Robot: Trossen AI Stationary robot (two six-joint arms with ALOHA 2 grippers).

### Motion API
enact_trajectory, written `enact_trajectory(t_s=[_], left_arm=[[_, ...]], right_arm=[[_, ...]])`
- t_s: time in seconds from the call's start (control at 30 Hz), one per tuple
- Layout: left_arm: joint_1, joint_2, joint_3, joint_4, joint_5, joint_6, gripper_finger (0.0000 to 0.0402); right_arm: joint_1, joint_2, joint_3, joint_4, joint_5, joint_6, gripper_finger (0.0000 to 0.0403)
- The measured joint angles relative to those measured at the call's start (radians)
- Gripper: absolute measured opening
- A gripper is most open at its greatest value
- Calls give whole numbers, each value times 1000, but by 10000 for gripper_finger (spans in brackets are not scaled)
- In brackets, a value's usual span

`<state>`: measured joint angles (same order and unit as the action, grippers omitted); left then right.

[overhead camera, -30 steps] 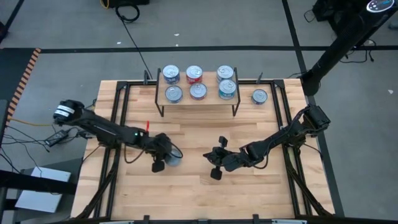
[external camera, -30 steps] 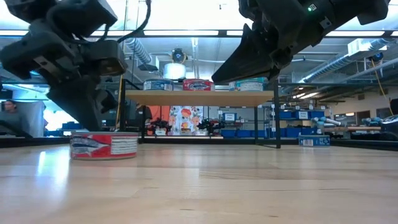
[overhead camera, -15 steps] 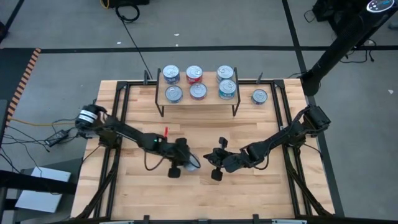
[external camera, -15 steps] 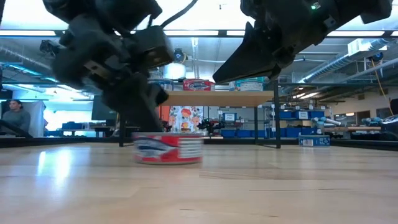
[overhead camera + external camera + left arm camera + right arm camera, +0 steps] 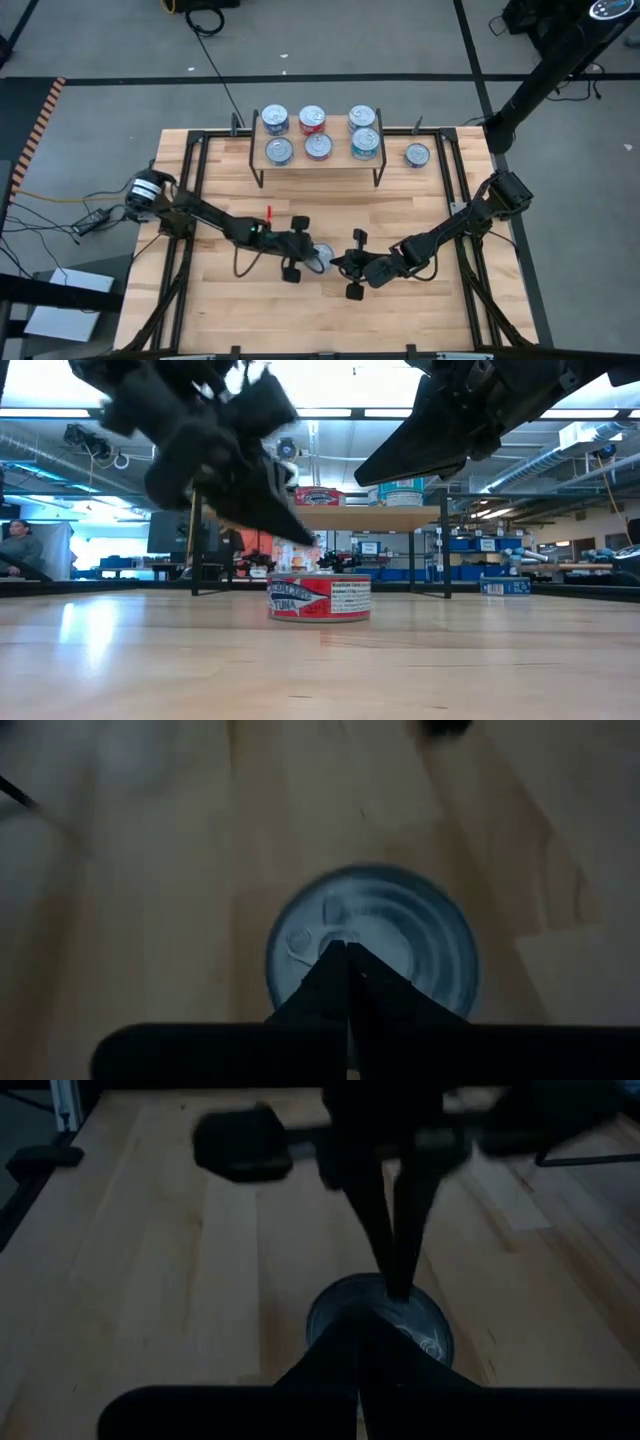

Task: Stack canned seafood by type on shelf
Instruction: Stack the red tuna can on top of the red tuna can on the shelf

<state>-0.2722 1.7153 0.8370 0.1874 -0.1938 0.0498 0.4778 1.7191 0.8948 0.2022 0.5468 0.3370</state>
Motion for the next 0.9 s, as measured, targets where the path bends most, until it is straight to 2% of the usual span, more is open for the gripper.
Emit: enact_trajectory(t_s=[0.13, 0.23, 0.47, 0.73, 0.9], left_arm=[[-39, -83, -28, 16, -107, 55, 1], [-51, -156, -66, 65, -135, 80, 1], [-48, -252, -205, 212, -135, 109, 1], [-2, -282, -294, 252, -131, 140, 1], [45, -268, -345, 340, -59, 110, 1]], right_arm=[[0, 0, 0, -2, 0, 0, 5], [0, 0, 0, -2, 0, 0, 5], [0, 0, 0, 9, 0, 9, 11], [0, 0, 0, 30, -4, 11, 32], [-8, 0, 1, 54, -50, 11, 25]])
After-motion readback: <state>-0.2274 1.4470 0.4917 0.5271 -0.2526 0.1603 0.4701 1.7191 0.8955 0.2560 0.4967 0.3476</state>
